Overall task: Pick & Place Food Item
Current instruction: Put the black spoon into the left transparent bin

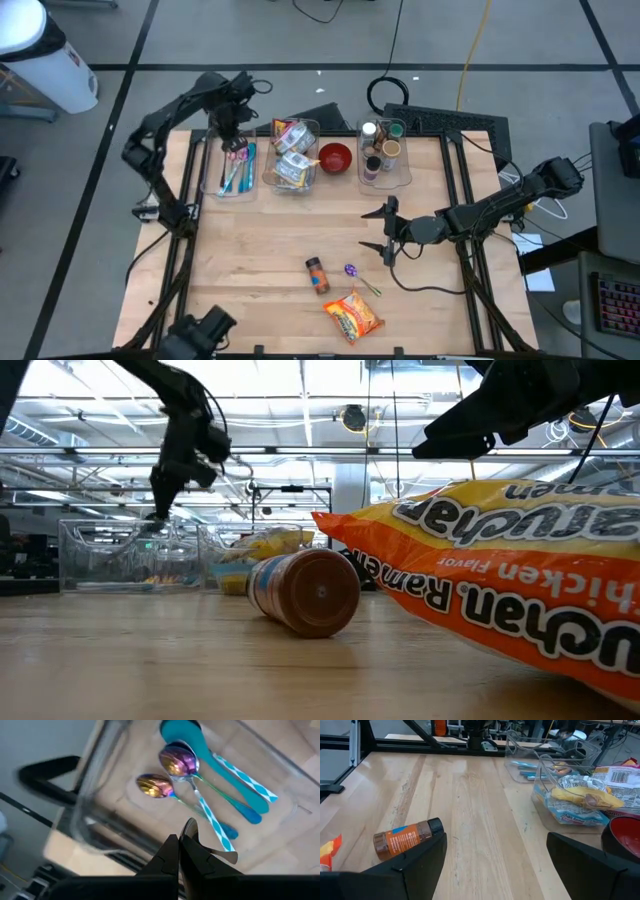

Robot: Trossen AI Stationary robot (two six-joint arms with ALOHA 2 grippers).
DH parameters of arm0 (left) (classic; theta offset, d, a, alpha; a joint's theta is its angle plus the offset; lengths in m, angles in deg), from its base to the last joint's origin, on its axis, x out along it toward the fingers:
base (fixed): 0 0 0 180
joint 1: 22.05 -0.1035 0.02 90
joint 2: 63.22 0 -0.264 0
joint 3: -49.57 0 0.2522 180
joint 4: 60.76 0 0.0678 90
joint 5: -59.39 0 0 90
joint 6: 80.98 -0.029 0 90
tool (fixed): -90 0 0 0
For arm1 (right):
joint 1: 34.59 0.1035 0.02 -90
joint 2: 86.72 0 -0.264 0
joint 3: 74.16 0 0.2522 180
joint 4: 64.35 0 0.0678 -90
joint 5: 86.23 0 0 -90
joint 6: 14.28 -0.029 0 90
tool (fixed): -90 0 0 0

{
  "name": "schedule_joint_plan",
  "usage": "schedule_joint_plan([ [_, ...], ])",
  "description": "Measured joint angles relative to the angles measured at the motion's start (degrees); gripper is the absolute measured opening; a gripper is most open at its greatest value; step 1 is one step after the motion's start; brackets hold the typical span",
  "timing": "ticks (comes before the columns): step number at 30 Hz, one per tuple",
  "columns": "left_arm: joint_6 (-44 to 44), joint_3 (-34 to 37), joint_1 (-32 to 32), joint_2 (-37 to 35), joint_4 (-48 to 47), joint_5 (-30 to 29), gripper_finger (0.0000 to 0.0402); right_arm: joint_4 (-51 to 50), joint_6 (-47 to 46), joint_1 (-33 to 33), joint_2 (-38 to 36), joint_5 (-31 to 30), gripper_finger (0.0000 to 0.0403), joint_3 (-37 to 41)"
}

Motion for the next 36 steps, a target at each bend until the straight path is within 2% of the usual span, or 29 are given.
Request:
schedule_joint_plan([
  [13,-1.6,0.0,-0.15,10.52,1.59,1.59,0.0001,-0.7,0.71,0.0,0.0,0.0,0.0334,0.0],
  [27,-1.99,0.0,-0.22,11.97,5.49,1.71,0.0005,-1.18,0.71,0.0,0.0,-0.07,0.0334,0.0],
  [36,-1.13,0.0,-0.19,11.97,7.79,1.49,0.0064,-1.31,0.71,0.0,0.0,-0.11,0.0334,0.0],
])
